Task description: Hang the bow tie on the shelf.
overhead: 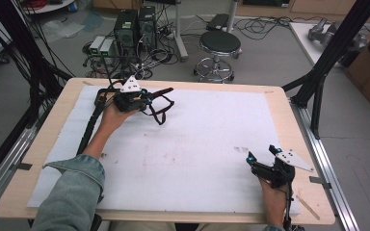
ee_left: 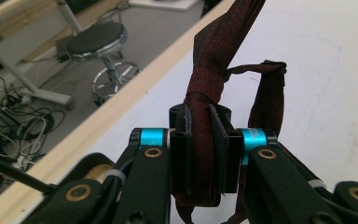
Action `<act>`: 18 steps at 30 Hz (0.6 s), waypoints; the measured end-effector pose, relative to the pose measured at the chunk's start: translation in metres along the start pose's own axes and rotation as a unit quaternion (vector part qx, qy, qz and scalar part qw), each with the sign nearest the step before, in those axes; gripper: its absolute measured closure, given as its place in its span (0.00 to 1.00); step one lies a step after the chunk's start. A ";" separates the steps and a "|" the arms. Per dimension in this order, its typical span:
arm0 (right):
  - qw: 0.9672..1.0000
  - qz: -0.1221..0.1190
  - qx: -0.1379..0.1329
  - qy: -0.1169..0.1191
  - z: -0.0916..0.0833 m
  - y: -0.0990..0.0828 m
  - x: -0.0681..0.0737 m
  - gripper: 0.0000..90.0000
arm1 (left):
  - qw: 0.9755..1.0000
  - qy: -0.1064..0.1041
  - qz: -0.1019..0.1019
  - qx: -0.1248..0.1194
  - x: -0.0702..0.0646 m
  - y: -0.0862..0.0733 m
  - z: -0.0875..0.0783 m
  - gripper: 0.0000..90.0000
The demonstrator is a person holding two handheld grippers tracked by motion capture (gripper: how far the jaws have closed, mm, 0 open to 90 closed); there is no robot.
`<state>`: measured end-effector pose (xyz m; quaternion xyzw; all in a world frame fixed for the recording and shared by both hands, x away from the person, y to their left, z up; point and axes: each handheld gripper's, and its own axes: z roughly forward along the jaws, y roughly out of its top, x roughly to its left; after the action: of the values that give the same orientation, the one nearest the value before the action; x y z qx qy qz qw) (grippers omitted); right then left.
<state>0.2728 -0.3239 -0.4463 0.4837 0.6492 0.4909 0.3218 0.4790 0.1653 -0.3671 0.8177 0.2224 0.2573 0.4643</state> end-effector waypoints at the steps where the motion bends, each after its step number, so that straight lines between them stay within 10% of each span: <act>1: 1.000 -0.001 0.000 0.000 0.000 0.000 0.000 0.13 | 1.000 0.003 -0.001 -0.002 0.001 0.001 -0.001 0.88; 18: 1.000 -0.001 0.000 0.000 0.000 0.000 0.000 0.13 | 0.996 0.055 -0.044 -0.060 0.019 0.015 -0.024 0.87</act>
<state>0.2731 -0.3239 -0.4465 0.4830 0.6495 0.4911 0.3220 0.4809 0.1854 -0.3399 0.7627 0.2676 0.2939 0.5102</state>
